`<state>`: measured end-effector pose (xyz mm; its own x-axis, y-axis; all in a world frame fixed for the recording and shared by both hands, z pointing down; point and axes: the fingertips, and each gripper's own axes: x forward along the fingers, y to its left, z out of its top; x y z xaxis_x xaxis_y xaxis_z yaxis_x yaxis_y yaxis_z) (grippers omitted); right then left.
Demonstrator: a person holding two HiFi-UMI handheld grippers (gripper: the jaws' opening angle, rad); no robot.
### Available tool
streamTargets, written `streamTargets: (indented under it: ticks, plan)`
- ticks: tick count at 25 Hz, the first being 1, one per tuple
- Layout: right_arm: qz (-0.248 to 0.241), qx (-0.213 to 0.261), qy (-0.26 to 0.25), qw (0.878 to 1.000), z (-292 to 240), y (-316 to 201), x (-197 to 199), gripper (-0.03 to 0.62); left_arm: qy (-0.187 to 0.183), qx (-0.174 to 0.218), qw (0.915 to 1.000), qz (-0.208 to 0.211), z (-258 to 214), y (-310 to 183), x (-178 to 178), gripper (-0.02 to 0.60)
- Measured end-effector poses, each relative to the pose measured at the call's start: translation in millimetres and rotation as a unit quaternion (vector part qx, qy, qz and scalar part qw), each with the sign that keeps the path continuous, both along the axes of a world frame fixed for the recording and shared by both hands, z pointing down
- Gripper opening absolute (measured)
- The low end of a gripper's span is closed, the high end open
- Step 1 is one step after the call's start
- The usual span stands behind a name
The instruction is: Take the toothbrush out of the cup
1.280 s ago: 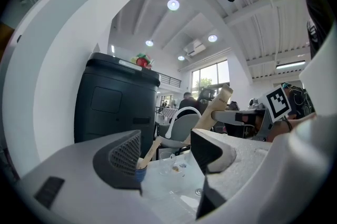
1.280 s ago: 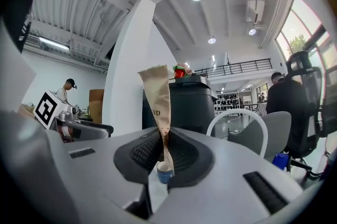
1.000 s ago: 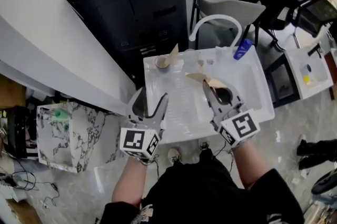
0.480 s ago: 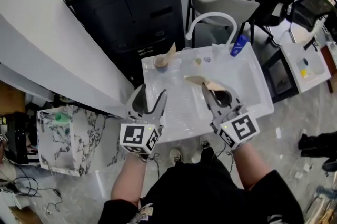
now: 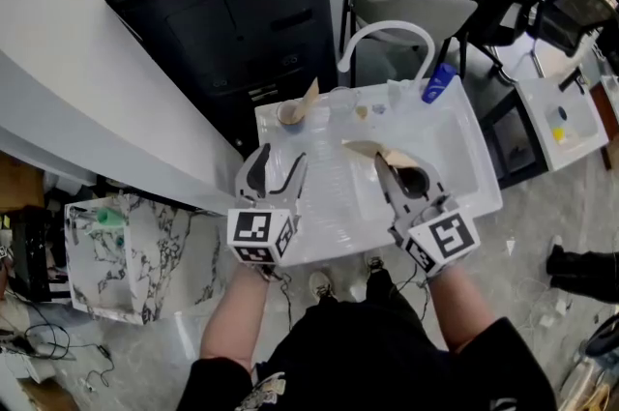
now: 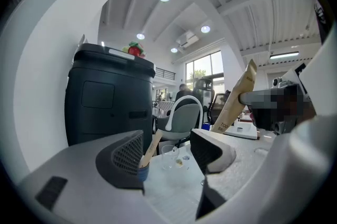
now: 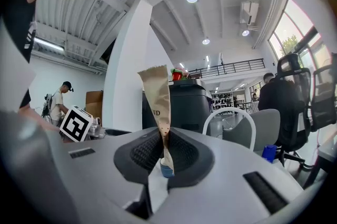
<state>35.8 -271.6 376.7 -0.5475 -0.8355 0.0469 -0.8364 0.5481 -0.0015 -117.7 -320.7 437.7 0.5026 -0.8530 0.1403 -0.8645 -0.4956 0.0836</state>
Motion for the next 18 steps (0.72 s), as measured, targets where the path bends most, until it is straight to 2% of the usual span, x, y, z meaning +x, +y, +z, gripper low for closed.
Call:
streamTargets:
  ticks: [4,15,18]
  plan:
    - [0.006,-0.006,-0.002,1.000,4,-11,12,0.025,-0.012,-0.007,0.9999,-0.001,11,-18,9,0.276]
    - [0.017,-0.032,0.002,0.999,28,-43,48,0.025,-0.079,-0.024,0.9964,-0.018,61,-79,36,0.276]
    - [0.020,-0.039,0.000,0.999,34,-53,57,0.025,-0.094,-0.040,0.9944,-0.025,78,-96,38,0.276]
